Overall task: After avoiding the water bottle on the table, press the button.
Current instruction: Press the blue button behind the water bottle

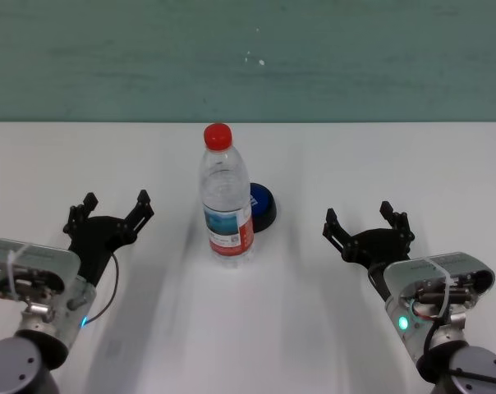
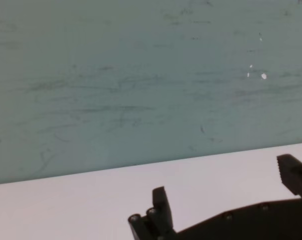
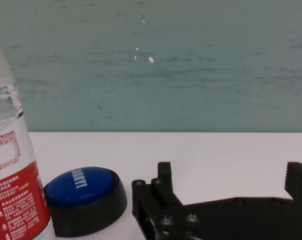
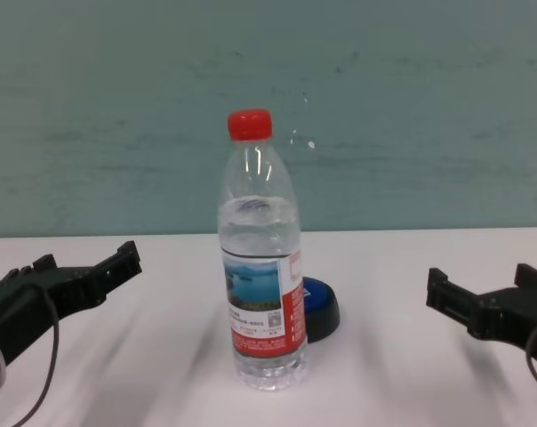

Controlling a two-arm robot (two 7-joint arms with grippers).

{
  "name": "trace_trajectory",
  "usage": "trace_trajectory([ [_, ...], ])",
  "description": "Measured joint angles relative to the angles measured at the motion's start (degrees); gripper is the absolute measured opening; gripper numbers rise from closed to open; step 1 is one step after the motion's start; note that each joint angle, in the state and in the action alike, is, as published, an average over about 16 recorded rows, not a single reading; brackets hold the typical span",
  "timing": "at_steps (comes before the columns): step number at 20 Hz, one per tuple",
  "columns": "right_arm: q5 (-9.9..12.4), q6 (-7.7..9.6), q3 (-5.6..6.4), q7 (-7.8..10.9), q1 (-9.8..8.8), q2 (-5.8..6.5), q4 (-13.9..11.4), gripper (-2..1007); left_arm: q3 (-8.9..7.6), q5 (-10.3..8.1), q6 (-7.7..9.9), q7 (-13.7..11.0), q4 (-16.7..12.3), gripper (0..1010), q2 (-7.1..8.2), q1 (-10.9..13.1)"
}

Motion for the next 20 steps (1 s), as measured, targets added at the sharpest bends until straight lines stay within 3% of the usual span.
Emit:
trace_trajectory([
  [20, 0.00, 0.00, 0.00, 0.00, 0.00, 0.00, 0.00, 1004, 0.00, 0.31, 0.03, 0.20, -0.07, 1000, -0.02, 0.04],
])
